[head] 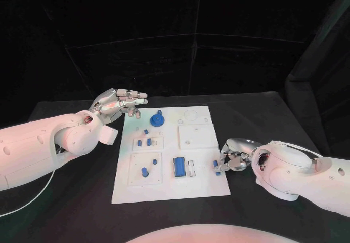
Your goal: Assemble the parts on the task board
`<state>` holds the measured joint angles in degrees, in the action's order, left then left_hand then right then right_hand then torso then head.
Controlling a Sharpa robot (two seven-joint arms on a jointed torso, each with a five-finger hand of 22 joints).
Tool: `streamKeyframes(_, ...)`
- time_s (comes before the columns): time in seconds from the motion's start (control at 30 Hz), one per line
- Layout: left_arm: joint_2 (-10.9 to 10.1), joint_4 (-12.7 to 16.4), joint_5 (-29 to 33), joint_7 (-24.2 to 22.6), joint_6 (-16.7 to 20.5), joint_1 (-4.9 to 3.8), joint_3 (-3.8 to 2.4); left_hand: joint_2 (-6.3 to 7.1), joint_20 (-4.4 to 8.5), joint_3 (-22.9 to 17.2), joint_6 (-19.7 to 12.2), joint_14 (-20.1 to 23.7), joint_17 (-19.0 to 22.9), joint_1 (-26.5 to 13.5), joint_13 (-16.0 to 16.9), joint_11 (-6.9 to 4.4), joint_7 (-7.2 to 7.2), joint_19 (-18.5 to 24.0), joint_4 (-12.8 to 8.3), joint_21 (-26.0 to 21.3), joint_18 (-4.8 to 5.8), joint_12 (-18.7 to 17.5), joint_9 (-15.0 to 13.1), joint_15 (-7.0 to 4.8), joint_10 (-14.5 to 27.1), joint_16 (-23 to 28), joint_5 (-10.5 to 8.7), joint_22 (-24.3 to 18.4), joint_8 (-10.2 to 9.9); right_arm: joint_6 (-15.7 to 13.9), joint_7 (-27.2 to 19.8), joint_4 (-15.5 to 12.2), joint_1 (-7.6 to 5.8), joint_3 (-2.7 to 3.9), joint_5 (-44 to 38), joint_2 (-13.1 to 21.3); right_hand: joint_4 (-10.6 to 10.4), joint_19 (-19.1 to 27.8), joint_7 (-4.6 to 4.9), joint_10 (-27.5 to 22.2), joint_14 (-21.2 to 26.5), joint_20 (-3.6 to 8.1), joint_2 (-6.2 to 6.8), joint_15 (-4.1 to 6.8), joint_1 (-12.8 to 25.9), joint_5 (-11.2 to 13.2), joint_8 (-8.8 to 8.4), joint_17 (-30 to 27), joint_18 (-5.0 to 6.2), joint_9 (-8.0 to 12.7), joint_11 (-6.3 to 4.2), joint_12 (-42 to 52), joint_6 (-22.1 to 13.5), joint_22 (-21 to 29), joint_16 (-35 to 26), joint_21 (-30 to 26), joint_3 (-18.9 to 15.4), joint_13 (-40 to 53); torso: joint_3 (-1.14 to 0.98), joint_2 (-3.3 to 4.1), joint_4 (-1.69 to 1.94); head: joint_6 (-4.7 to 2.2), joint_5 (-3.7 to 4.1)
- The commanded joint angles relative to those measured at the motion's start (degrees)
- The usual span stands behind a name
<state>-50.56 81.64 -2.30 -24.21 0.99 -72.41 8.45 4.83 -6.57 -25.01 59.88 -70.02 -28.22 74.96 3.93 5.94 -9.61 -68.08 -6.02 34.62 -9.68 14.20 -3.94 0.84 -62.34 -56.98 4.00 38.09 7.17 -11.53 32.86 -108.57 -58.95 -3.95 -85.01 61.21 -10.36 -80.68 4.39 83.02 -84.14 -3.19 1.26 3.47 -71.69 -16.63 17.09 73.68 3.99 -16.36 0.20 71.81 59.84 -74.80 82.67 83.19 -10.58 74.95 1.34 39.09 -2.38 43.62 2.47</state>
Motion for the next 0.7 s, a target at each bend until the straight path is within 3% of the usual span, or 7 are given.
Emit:
streamKeyframes(0.03,0.01,0.05,0.15,-0.67,-0.80,-0.08,-0.01,-0.30,0.14,0.29,0.09,0.56,0.12,0.05,-0.04,-0.21,-0.01,-0.04,0.01,-0.37,-0.77,0.37,0.01,-0.04,0.20,0.25,0.04,-0.08,0.25,0.41,1.18,0.09,0.17,-0.06,-2.87,-0.65,0.18,0.02,-0.07,-0.03,-2.90,0.40,-0.33,0.32,-0.81,-0.28,-0.07,0.02,-0.61,-0.14,-0.31,-0.32,0.65,0.06,-0.21,-0.15,-0.39,1.64,0.04,0.02,0.01,0.07,0.10)
streamKeyframes(0.23,-0.04,0.03,0.15,-0.64,-0.84,-0.08,0.00,-0.30,0.14,0.29,0.09,0.56,0.12,0.05,-0.04,-0.21,-0.01,-0.04,0.01,-0.37,-0.77,0.37,0.01,-0.04,0.20,0.25,0.04,-0.08,0.25,0.80,1.64,0.39,0.37,-0.06,-5.07,-2.06,0.47,-0.06,-0.14,0.02,-2.94,0.47,-0.39,0.39,-1.48,-0.15,-0.06,0.15,-0.64,-0.31,-0.38,-0.24,0.86,-0.07,-0.17,-0.11,-0.48,1.74,0.01,0.04,0.02,0.01,0.10)
streamKeyframes(0.37,-0.09,0.02,0.15,-0.61,-0.86,-0.08,0.01,-0.30,0.14,0.29,0.09,0.56,0.12,0.05,-0.04,-0.21,-0.01,-0.04,0.01,-0.37,-0.77,0.37,0.01,-0.04,0.20,0.25,0.04,-0.08,0.25,3.26,2.21,0.70,0.47,-0.06,-7.38,-3.11,1.65,-0.13,-0.21,0.03,-2.97,0.60,-0.43,0.50,-3.49,0.24,-0.19,0.31,-0.67,-0.57,-0.48,-0.28,1.02,-0.18,-0.13,-0.10,-0.44,1.79,0.03,0.03,0.06,0.01,0.10)
streamKeyframes(0.47,-0.13,0.07,0.15,-0.66,-0.85,-0.08,0.01,-0.33,0.14,0.38,0.10,0.58,0.16,-0.08,-0.04,-0.22,-0.01,-0.03,0.10,-0.41,-0.78,0.39,0.01,-0.04,0.23,0.24,0.03,-0.10,0.27,6.15,2.54,1.05,0.52,-0.07,-8.98,-3.92,2.54,-0.20,-0.09,-0.03,-2.97,0.61,-0.62,0.45,-4.75,3.18,-0.54,0.34,-0.72,-0.73,-0.40,-0.45,0.95,-0.34,-0.17,-0.08,-0.65,1.76,0.08,0.07,0.01,-0.06,-0.04)
streamKeyframes(0.7,-0.17,0.13,0.15,-0.67,-0.90,-0.08,0.02,-0.35,0.13,0.39,0.10,0.58,0.17,-0.11,-0.04,-0.21,-0.01,-0.03,0.13,-0.42,-0.77,0.40,0.02,-0.04,0.23,0.24,0.03,-0.11,0.28,9.73,3.62,1.49,0.71,-0.07,-12.85,-5.10,6.02,-0.10,-0.07,-0.54,-2.93,0.70,-2.65,0.57,-10.48,5.95,-1.50,0.36,-0.69,-0.69,-0.48,-1.32,0.81,-0.25,-0.27,-0.23,2.03,1.34,0.03,0.02,0.06,0.19,-0.03)
